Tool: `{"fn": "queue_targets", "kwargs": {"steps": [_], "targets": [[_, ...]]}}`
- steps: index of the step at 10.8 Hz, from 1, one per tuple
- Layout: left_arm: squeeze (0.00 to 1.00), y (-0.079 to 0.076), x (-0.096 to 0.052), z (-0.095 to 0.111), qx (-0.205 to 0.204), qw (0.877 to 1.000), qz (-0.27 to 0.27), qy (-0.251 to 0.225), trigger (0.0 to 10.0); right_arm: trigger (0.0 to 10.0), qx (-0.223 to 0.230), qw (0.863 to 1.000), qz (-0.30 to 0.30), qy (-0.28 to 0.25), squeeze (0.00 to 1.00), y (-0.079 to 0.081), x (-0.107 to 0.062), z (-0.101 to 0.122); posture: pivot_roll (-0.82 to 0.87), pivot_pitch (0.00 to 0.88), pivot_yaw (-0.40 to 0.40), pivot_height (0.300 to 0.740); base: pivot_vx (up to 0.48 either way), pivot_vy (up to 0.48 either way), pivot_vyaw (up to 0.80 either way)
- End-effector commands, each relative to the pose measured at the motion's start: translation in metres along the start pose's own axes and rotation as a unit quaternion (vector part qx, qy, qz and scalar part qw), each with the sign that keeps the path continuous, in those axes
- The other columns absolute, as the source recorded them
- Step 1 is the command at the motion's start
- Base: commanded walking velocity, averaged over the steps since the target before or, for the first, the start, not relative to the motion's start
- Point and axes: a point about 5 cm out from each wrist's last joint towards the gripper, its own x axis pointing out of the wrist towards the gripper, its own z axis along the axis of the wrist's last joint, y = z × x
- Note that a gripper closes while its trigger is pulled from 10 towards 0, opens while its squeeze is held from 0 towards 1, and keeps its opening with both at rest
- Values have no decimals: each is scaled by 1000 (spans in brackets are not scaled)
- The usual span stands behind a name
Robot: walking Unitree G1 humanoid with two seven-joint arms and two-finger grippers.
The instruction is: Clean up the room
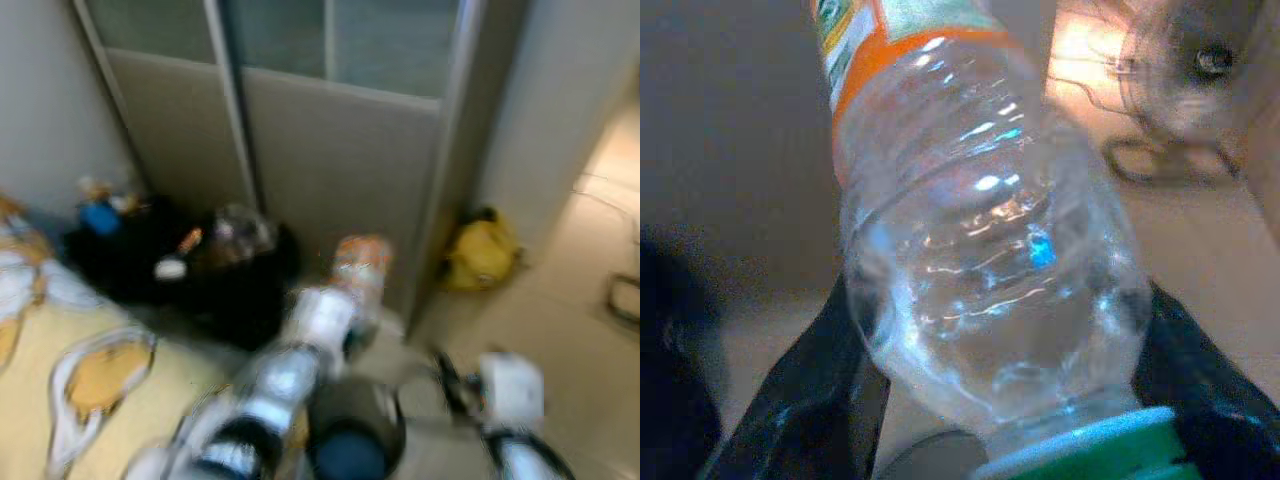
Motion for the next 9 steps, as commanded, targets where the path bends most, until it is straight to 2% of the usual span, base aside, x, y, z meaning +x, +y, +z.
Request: {"fn": "queue_targets", "kwargs": {"steps": [1, 3, 4, 5, 7, 9], "targets": [[0, 4, 3, 0, -10, 1000, 20, 20, 10000, 10000, 15, 1000, 2, 17, 0, 4, -10, -4, -241, 140, 44, 740, 0, 0, 0], [0, -10, 8, -8, 8, 997, 14, 79, 10000, 10000, 23, 997, -12, 79, 0, 1, -48, -24, -288, 193, 38, 740, 0, 0, 0], [157, -18, 12, -5, 15, 996, 11, 84, 10000, 10000, 20, 996, -13, 89, 0, 3, -58, -27, -317, 217, 44, 740, 0, 0, 0], [1000, -21, 14, -2, 28, 996, 11, 85, 10000, 10000, 18, 995, -13, 92, 0, 4, -63, -26, -327, 225, 47, 740, 0, 0, 0], [1000, -23, 17, -2, 50, 993, 18, 103, 10000, 10000, 20, 995, -17, 95, 0, 6, -66, -21, -336, 235, 56, 740, 0, 0, 0], [1000, -23, 17, -1, 39, 994, 22, 100, 10000, 10000, 18, 995, -16, 94, 0, 4, -63, -20, -319, 220, 58, 740, 0, 0, 0]]}}
